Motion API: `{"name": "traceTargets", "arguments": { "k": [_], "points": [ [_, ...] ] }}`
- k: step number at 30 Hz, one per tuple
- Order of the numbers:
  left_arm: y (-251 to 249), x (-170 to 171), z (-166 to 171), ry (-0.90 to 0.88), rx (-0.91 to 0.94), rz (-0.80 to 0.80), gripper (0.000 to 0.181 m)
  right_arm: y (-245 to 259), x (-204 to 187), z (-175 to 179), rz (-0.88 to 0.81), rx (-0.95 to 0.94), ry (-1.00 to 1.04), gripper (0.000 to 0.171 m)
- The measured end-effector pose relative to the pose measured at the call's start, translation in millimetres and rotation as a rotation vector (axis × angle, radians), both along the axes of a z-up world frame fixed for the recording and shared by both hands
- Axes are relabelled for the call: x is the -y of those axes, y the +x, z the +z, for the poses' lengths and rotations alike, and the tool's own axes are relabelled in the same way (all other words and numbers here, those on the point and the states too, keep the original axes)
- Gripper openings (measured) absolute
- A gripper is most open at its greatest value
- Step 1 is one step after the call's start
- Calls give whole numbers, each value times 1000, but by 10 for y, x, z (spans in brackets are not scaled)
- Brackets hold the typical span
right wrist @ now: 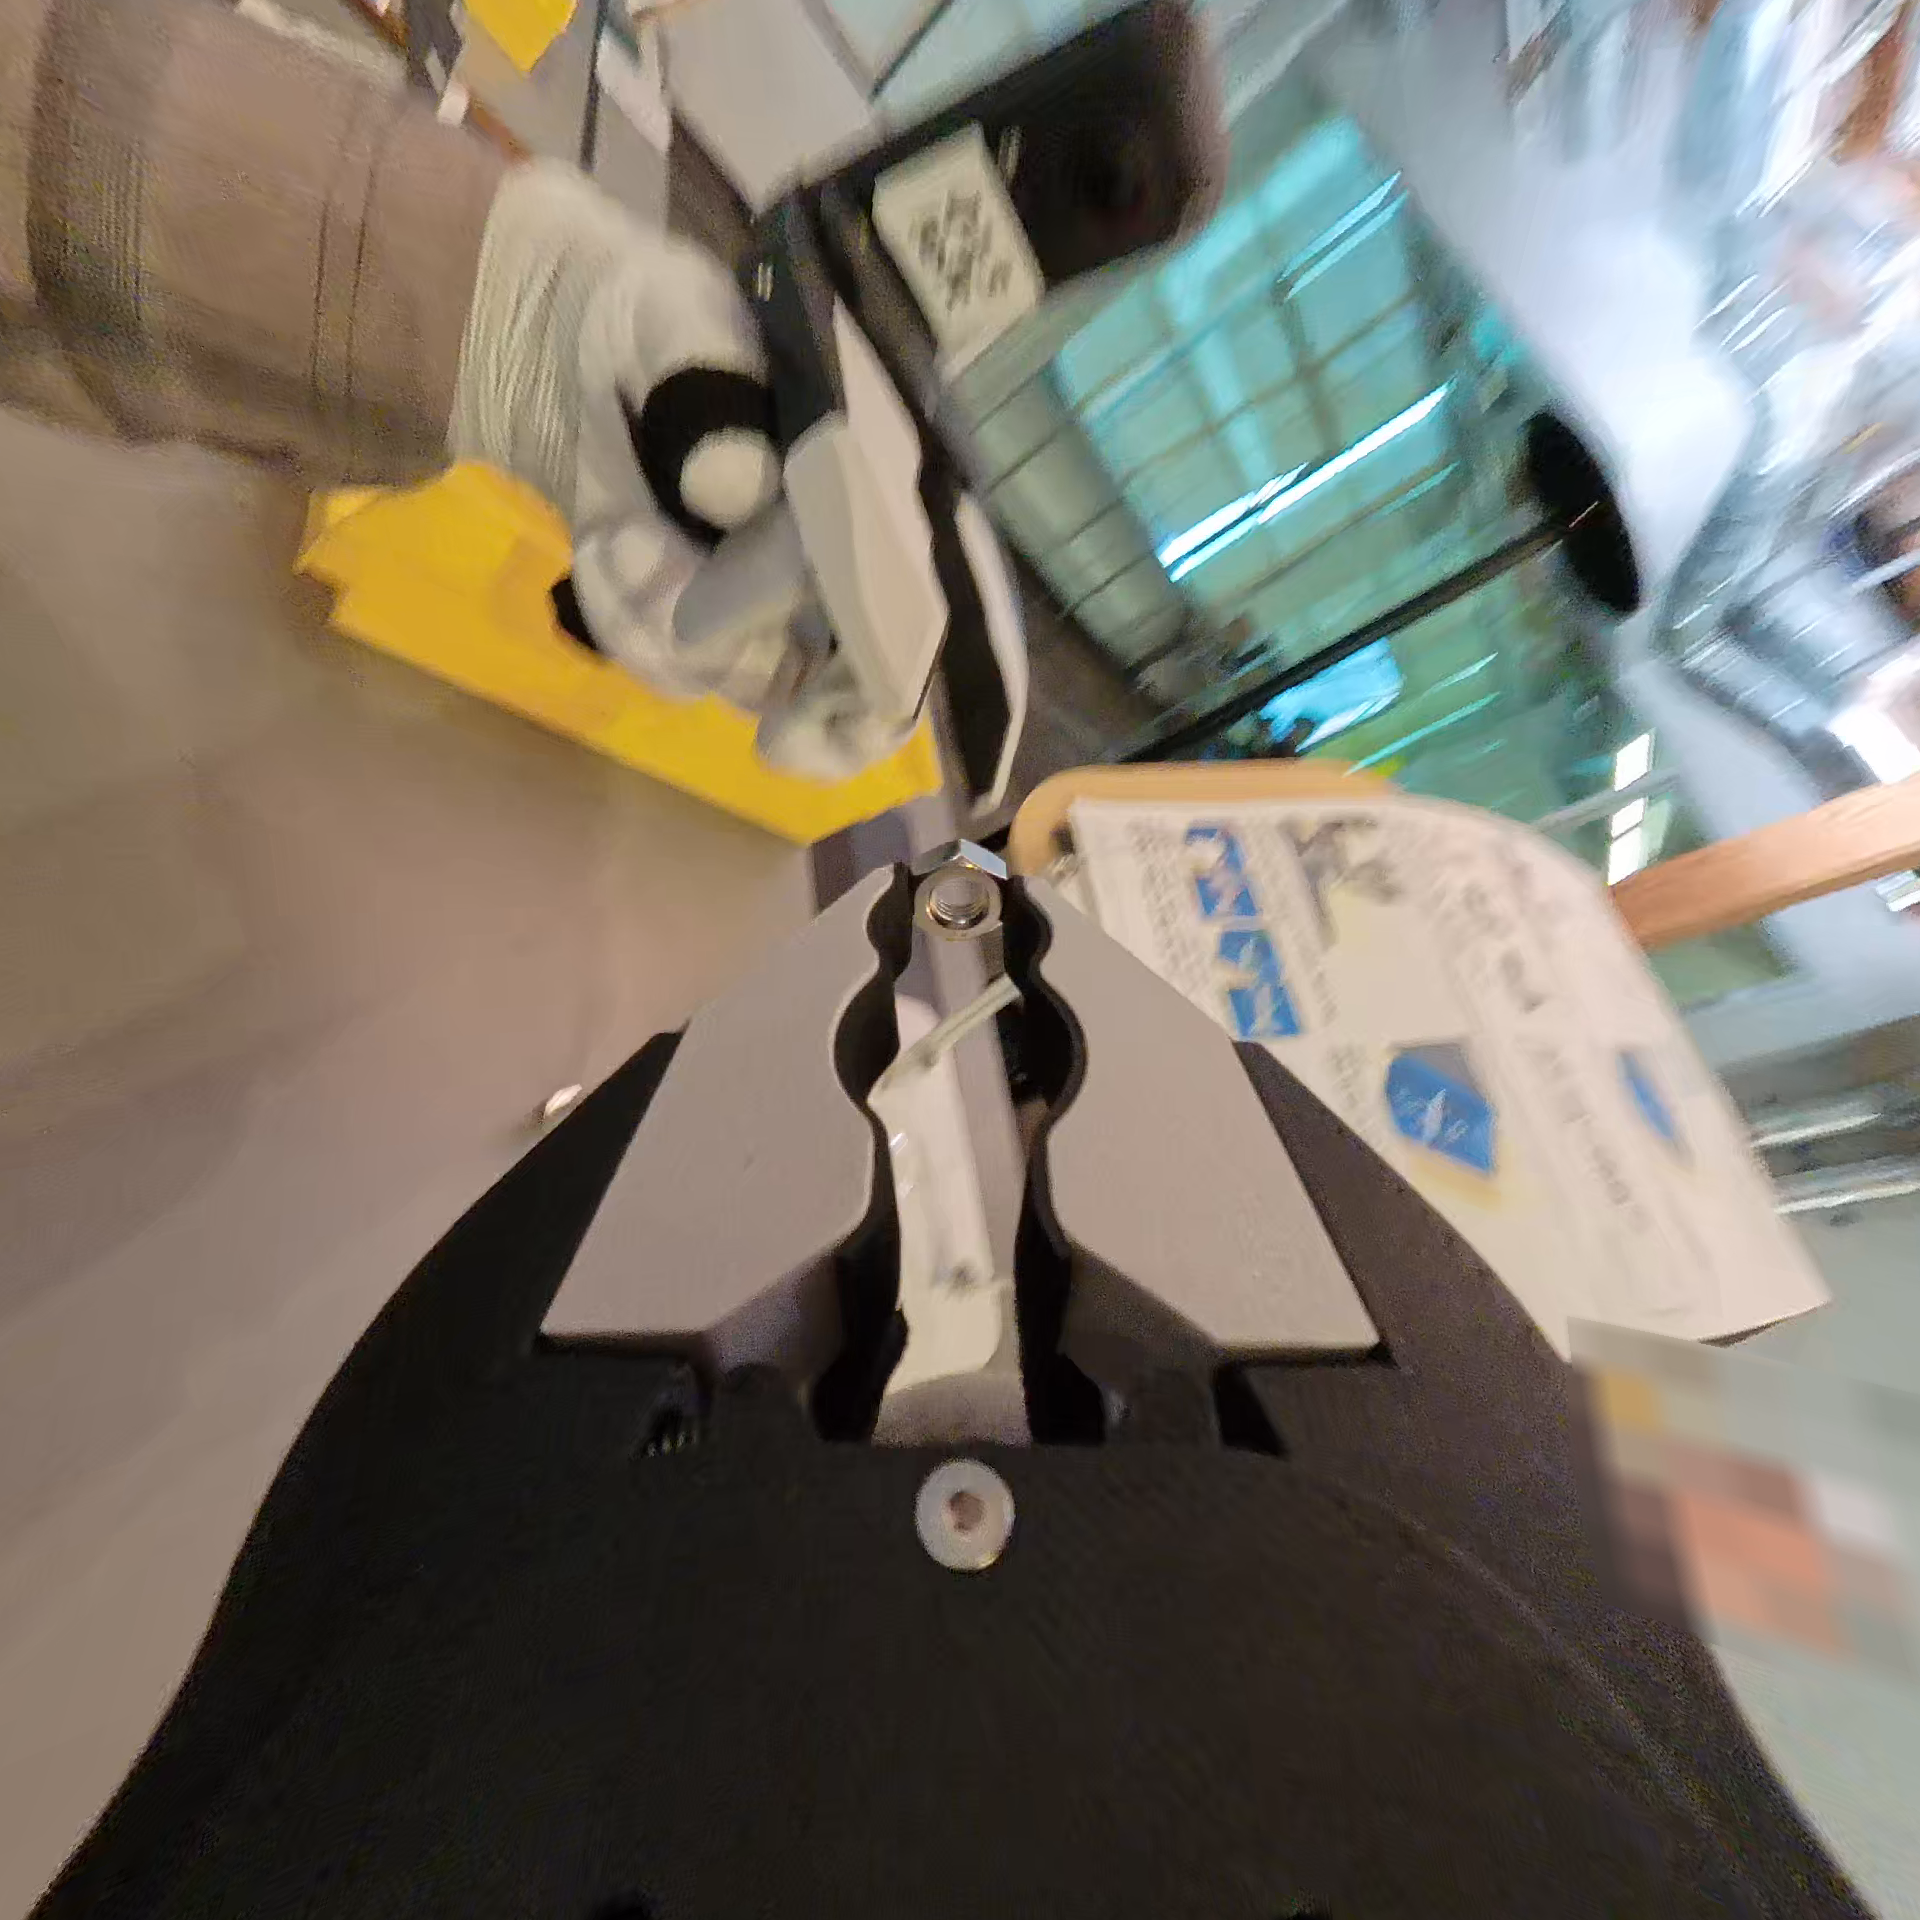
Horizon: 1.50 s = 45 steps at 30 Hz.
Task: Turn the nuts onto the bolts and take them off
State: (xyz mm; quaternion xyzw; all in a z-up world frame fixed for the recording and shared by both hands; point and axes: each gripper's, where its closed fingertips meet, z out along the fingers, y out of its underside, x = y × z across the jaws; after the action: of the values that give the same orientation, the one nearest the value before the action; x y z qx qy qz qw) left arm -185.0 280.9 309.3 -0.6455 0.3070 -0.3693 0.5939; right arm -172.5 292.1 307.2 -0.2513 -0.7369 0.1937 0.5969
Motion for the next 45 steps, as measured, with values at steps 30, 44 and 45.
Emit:
{"name": "traceTargets", "arguments": {
  "k": [30,44,45],
  "points": [
    [-525,-117,36,92,-273,359,3,180,-331,-2407,-94,893,-410,15],
    [-508,-105,27,90,-289,353,4,178,-340,-2418,-107,872,-576,19],
    [-508,-107,26,90,-290,354,4,182,-334,-2417,-101,870,-586,20]
  ]
}}
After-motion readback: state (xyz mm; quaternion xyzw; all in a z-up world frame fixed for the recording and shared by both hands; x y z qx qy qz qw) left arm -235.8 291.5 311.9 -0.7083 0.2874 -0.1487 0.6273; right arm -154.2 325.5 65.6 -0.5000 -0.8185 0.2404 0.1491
